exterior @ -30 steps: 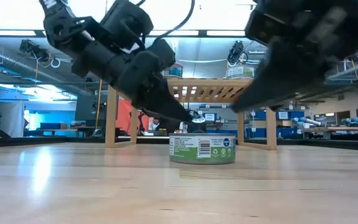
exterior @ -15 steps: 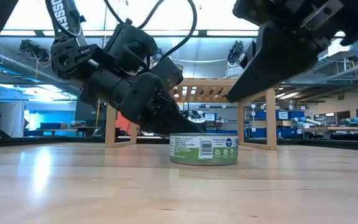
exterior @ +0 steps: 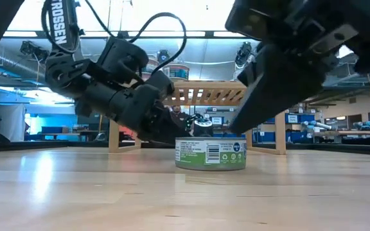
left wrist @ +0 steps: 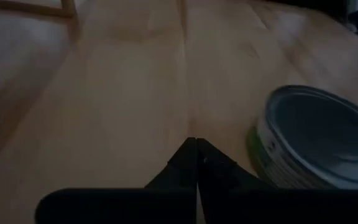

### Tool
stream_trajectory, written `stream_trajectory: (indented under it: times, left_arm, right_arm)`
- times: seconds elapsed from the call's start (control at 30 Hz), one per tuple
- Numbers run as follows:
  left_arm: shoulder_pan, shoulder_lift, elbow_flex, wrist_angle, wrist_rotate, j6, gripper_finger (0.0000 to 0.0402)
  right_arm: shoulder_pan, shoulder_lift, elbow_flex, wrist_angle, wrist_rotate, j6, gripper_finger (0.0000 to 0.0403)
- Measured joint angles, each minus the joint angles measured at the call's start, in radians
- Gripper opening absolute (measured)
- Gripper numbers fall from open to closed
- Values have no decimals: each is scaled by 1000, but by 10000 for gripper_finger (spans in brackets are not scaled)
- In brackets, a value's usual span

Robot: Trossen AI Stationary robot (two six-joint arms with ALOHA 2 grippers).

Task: Stack canned seafood by type on shelf
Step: Stack the green tuna can on top of the other green tuna can on the shelf

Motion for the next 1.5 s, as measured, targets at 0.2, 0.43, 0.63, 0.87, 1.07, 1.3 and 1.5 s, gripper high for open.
stream_trajectory:
  times: [0.2, 0.43, 0.63, 0.87, 1.07, 1.3, 1.5]
  left_arm:
    - [-4, 0, -15, 34, 16, 1, 5]
    - [-27, 0, 8, 1, -18, 5, 5]
    - [-51, 0, 46, -74, -51, 35, 5]
    - [-70, 0, 56, -84, -62, 64, 5]
    - [-71, 0, 55, -108, -74, 82, 5]
    - [-73, -1, 55, -121, -87, 84, 5]
    - [-73, -1, 54, -127, -87, 86, 5]
  right_arm:
    - [-17, 12, 92, -114, -16, -19, 9]
    - [-39, 44, 79, -153, -93, -22, 9]
    - [-41, 112, 81, -131, -117, -33, 9]
    - [-49, 128, 81, -103, -47, -38, 9]
    - [-57, 118, 76, -105, 58, -42, 9]
    - [-65, 99, 76, -113, 101, -63, 9]
    - [-64, 63, 78, -115, 118, -72, 9]
